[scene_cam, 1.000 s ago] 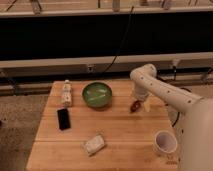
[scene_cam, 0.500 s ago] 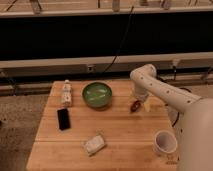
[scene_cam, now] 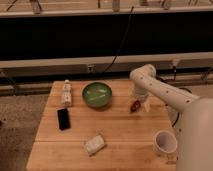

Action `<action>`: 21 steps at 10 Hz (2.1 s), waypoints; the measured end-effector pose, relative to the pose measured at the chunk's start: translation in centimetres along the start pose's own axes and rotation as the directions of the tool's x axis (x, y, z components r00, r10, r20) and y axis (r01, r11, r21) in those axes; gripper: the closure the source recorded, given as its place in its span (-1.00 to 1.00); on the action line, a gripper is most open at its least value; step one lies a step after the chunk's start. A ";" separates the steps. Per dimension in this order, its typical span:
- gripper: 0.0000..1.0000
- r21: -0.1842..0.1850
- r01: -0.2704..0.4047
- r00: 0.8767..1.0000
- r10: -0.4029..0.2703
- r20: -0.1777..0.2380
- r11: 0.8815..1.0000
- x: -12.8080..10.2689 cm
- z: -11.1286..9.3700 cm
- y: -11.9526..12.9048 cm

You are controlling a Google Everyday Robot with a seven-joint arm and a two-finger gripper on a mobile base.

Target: Drag the pepper across the table

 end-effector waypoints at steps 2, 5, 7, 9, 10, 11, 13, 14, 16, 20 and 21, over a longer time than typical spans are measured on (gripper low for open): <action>-0.60 -0.003 0.005 1.000 -0.005 0.002 1.000 0.0 0.1 0.0; -0.60 -0.005 0.012 1.000 -0.012 0.004 1.000 0.1 0.2 -0.1; -0.60 -0.008 0.017 1.000 -0.017 0.006 1.000 0.2 0.3 -0.1; -0.57 -0.010 0.022 1.000 -0.022 0.006 1.000 0.3 0.4 -0.1; -0.45 -0.010 0.025 1.000 -0.024 0.006 1.000 0.3 0.5 -0.2; -0.30 -0.011 0.027 1.000 -0.027 0.006 1.000 0.3 0.5 -0.2; 0.16 -0.013 0.031 1.000 -0.031 0.006 0.999 0.4 0.6 -0.3; 0.32 -0.014 0.033 0.999 -0.033 0.007 0.999 0.4 0.6 -0.3; 0.75 -0.016 0.036 0.999 -0.036 0.004 0.999 0.4 0.8 -0.5; 0.99 -0.040 0.071 0.997 -0.072 -0.033 0.997 0.4 0.3 -1.8; 0.99 -0.043 0.073 0.996 -0.075 -0.040 0.996 0.5 0.2 -2.0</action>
